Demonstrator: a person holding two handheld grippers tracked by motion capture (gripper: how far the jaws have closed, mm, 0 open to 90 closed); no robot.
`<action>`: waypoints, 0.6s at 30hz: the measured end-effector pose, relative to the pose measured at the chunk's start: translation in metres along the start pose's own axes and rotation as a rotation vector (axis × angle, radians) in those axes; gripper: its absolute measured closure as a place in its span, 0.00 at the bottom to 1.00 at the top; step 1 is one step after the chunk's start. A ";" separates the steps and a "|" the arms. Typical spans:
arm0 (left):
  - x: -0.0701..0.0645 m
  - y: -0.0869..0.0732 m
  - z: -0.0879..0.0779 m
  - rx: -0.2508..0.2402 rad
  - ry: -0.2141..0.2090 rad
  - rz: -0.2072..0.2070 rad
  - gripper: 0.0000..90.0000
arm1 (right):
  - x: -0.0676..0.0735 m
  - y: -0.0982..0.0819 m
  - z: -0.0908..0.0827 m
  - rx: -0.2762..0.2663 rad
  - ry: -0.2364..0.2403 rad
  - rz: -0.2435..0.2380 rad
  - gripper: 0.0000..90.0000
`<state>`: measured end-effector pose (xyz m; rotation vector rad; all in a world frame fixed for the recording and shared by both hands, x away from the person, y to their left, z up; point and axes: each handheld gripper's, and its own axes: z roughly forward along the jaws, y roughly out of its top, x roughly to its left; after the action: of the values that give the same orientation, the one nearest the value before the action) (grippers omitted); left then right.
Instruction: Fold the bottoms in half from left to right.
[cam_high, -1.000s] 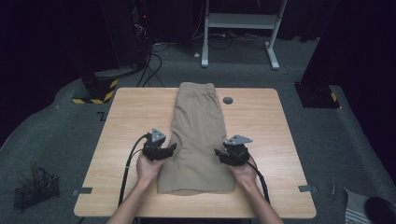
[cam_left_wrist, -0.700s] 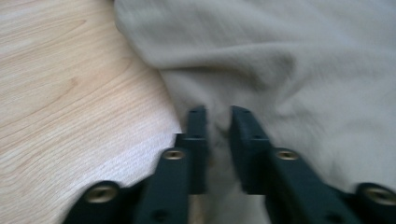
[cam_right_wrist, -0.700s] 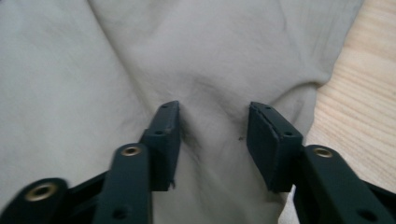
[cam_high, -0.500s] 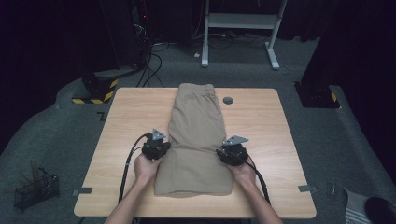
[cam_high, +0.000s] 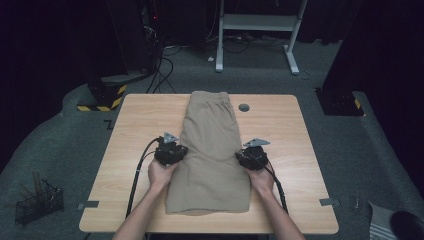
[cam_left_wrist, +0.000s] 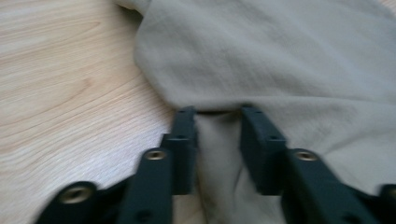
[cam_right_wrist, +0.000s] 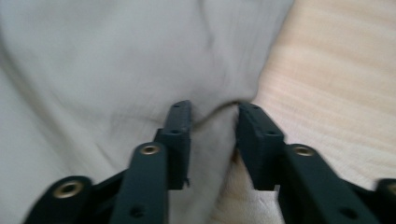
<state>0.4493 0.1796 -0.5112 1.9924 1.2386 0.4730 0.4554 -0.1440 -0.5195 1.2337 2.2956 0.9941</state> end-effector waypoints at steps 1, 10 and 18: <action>0.000 -0.001 0.001 0.011 0.002 0.003 0.88 | -0.001 -0.001 -0.001 -0.001 0.008 0.000 0.81; 0.004 -0.014 -0.016 0.038 -0.007 0.024 0.98 | 0.005 -0.014 -0.017 0.007 0.029 -0.072 0.92; -0.006 0.002 -0.023 -0.033 -0.044 0.030 0.64 | 0.000 -0.014 -0.031 -0.012 0.009 -0.035 0.77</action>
<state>0.4329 0.1822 -0.4941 1.9854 1.1681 0.4590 0.4289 -0.1619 -0.5087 1.1826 2.3068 1.0021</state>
